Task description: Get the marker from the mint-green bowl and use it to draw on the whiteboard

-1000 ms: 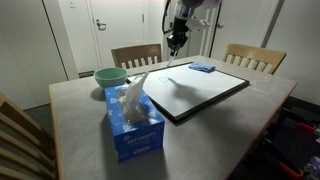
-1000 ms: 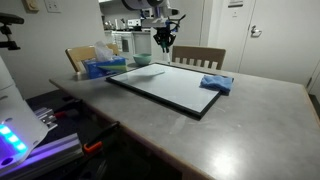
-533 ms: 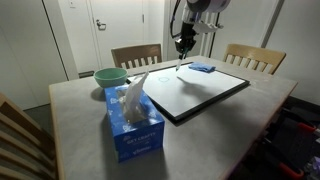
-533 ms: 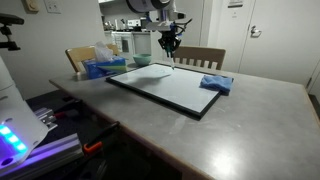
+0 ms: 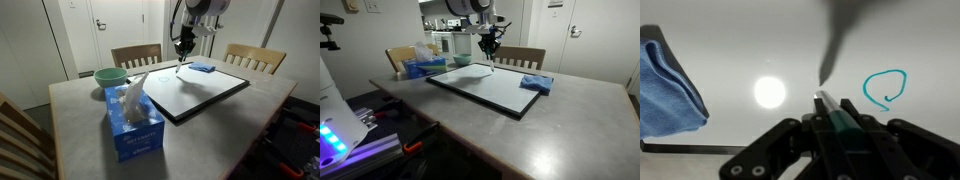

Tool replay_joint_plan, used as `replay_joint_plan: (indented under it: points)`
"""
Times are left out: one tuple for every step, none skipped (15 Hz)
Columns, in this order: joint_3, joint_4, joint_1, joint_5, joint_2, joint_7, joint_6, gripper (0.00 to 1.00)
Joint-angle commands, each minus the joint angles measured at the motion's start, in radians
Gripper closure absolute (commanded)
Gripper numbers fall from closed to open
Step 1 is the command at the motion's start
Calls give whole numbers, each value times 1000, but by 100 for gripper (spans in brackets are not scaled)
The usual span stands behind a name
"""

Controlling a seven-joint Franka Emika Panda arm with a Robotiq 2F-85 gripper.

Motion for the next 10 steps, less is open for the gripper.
replay_joint_plan:
  points:
    - [-13,-11,19,-27,0,22,48,95]
    - [-12,-12,20,-29,1,21,57,95]
    - [-7,-12,18,-27,5,14,72,95]
    - [-5,-12,18,-24,9,11,81,95]
    - [0,-11,16,-20,15,3,93,95]
    - [5,-10,13,-16,19,-3,102,95]
    - [10,-9,10,-11,27,-8,114,95]
    - [16,-6,7,-5,35,-14,122,95]
    - [17,-5,7,-5,42,-15,130,95]
    - [19,-4,6,-5,48,-16,137,95]
